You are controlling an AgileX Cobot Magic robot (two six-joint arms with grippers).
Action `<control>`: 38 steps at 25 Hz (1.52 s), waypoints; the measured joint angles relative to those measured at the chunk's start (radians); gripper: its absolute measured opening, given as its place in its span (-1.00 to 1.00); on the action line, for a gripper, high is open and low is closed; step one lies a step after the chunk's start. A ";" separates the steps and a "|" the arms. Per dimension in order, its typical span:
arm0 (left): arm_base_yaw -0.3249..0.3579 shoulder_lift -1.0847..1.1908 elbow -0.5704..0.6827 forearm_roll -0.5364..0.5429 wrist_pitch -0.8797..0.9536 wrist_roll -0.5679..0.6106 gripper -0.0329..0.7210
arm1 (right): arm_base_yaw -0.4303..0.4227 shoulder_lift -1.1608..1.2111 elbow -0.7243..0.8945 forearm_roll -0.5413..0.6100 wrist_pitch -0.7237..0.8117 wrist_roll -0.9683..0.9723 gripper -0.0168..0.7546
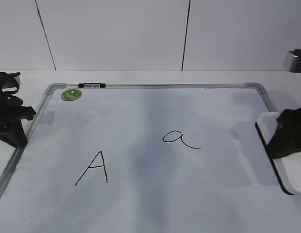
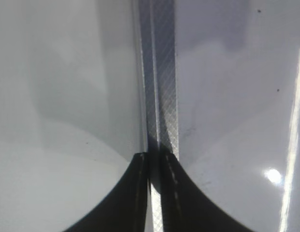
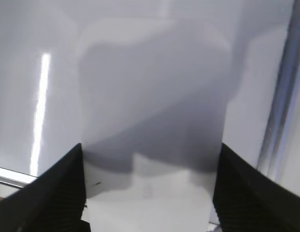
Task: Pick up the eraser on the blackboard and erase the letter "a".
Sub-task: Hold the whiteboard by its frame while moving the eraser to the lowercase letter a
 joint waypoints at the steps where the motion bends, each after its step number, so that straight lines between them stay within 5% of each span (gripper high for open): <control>1: 0.000 0.000 0.000 0.000 0.000 0.000 -0.81 | 0.019 0.036 -0.022 0.000 -0.004 0.000 0.52; 9: 0.000 -0.006 0.000 0.000 0.000 0.000 -0.81 | 0.111 0.301 -0.208 -0.012 -0.013 -0.002 0.52; 38: 0.000 -0.032 0.008 0.002 0.000 0.003 -0.76 | 0.215 0.777 -0.676 -0.086 0.086 -0.002 0.52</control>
